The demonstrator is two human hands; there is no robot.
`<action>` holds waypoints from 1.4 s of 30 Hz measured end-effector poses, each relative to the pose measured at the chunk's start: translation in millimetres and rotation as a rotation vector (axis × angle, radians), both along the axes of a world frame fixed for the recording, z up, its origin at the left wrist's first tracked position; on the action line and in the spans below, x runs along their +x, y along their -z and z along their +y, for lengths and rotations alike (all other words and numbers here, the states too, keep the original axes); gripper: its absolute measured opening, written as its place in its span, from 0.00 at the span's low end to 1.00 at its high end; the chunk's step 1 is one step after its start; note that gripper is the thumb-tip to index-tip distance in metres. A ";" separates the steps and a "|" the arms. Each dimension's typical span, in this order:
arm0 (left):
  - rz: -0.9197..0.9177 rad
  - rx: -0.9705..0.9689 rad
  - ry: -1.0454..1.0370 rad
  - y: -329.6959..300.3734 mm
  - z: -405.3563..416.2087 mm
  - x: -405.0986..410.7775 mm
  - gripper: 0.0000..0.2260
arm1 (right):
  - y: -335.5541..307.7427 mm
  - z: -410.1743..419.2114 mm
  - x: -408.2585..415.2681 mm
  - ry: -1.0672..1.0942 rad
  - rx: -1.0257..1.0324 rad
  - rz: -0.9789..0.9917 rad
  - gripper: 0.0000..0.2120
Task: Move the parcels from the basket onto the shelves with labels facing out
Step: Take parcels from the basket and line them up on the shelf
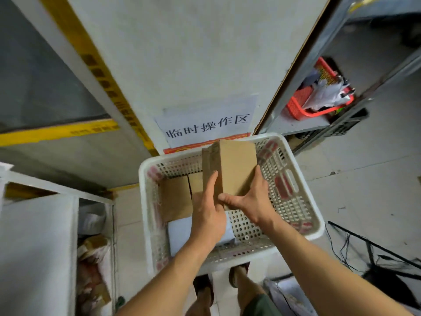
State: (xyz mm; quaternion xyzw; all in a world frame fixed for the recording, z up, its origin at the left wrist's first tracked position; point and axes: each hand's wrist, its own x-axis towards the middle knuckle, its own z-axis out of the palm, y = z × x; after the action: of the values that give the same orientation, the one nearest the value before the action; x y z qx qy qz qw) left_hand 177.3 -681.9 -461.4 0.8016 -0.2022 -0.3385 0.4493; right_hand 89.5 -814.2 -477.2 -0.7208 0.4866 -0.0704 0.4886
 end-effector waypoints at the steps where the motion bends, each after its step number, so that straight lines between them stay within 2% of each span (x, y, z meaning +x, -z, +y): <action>1: -0.030 -0.011 0.011 -6.4 8.3 2.8 0.37 | -10.9 6.2 2.3 -0.010 0.005 -0.003 0.70; 3: -0.081 -0.019 0.051 -21.1 24.6 8.9 0.37 | -26.0 16.0 4.8 -0.028 0.010 0.024 0.69; 5: -0.113 -0.077 0.080 -36.0 40.7 14.5 0.36 | -41.4 20.2 5.4 -0.030 0.067 -0.007 0.63; 8: -0.121 -0.075 -0.054 -49.8 56.4 33.7 0.28 | -69.5 25.2 1.9 -0.037 0.342 -0.181 0.49; 10: 0.054 -0.026 -0.127 -64.9 61.9 45.5 0.28 | -85.2 24.9 -0.5 -0.065 0.509 -0.286 0.41; 11: 0.231 -0.086 -0.149 -74.5 63.4 49.1 0.26 | -94.7 24.1 -1.0 -0.071 0.580 -0.330 0.39; 13: 0.598 -0.288 -0.171 -88.1 63.7 52.8 0.14 | -110.9 20.5 -1.3 -0.119 0.704 -0.401 0.37; 14: 0.748 -0.369 -0.201 -91.4 63.3 52.9 0.12 | -116.7 18.1 -0.8 -0.141 0.759 -0.420 0.39; 15: 0.852 -0.408 -0.221 -92.4 63.3 53.6 0.14 | -120.1 17.1 0.1 -0.161 0.817 -0.447 0.40; 18: 0.989 -0.424 -0.232 -97.9 64.0 51.3 0.23 | -126.8 15.8 3.0 -0.242 0.997 -0.531 0.38; 20: 0.995 -0.432 -0.214 -98.2 65.4 50.3 0.27 | -128.7 15.9 4.6 -0.291 1.000 -0.570 0.38; 22: 0.921 -0.461 -0.235 -97.0 66.9 50.8 0.32 | -130.3 10.3 5.1 -0.255 0.949 -0.563 0.37; 23: 0.870 -0.470 -0.251 -99.8 67.4 50.8 0.33 | -130.3 5.5 4.3 -0.239 0.858 -0.547 0.32; 25: 0.732 -0.428 -0.304 -103.1 68.1 50.8 0.27 | -133.1 -1.2 3.2 -0.251 0.689 -0.507 0.22; 27: 0.576 -0.370 -0.322 -106.5 66.8 47.5 0.20 | -143.2 -3.9 3.1 -0.254 0.608 -0.477 0.22; 29: 0.431 -0.333 -0.311 -111.6 63.3 42.4 0.18 | -158.2 -1.8 3.4 -0.356 0.538 -0.456 0.22; 31: 0.226 -0.250 -0.298 -115.0 59.6 37.6 0.18 | -163.7 -0.5 3.5 -0.499 0.462 -0.407 0.29; 35: -0.026 -0.127 -0.290 -127.1 60.6 30.1 0.21 | -156.8 -2.5 11.2 -0.501 0.475 -0.414 0.29; 38: -0.061 -0.101 -0.331 -142.1 73.3 29.4 0.13 | -156.6 -0.7 21.7 -0.532 0.553 -0.464 0.26; 42: -0.126 -0.036 -0.374 -158.7 96.9 31.5 0.21 | -161.4 13.0 43.1 -0.641 0.553 -0.495 0.25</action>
State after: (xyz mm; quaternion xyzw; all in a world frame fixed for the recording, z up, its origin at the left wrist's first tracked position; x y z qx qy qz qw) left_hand 208.8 -585.0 -302.8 0.8366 -0.0834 -0.1944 0.5053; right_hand 132.5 -801.2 -315.9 -0.6393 0.1102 0.0462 0.7596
